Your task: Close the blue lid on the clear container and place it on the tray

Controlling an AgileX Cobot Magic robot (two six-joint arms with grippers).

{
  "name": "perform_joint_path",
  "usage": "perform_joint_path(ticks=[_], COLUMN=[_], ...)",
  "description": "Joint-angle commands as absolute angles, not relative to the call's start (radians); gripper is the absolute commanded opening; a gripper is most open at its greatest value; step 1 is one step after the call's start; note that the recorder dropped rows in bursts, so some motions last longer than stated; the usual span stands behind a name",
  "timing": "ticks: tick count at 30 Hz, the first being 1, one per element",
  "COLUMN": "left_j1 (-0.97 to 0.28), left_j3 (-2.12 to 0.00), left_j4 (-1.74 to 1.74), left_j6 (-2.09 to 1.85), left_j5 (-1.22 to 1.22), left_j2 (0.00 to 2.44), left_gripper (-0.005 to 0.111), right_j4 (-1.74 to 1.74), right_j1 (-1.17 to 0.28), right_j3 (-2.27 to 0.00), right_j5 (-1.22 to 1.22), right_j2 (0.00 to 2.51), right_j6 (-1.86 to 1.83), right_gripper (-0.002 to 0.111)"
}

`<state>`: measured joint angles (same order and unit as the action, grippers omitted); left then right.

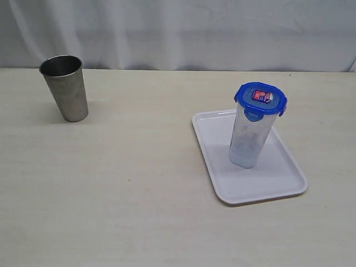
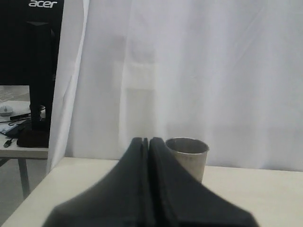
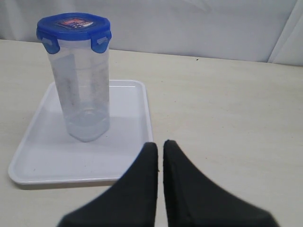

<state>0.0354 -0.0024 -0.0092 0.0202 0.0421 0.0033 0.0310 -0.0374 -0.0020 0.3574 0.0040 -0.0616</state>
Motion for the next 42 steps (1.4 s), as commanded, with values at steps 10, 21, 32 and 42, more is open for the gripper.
perform_joint_path(ticks=[10, 21, 32, 42], left_j1=[0.034, 0.034, 0.034, 0.034], left_j3=[0.000, 0.000, 0.000, 0.000], left_j4=[0.011, 0.009, -0.006, -0.011], left_j6=[0.016, -0.068, -0.071, 0.000], left_j5=[-0.042, -0.295, -0.303, -0.308], left_j2=[0.000, 0.000, 0.000, 0.000], left_gripper=[0.000, 0.000, 0.000, 0.000], right_j4=[0.038, 0.038, 0.038, 0.038], right_j1=[-0.034, -0.034, -0.034, -0.034], right_j3=[0.000, 0.000, 0.000, 0.000], right_j5=[0.355, 0.355, 0.355, 0.355], right_j2=[0.000, 0.000, 0.000, 0.000], right_j6=[-0.065, -0.065, -0.065, -0.065], right_gripper=[0.005, 0.005, 0.005, 0.005])
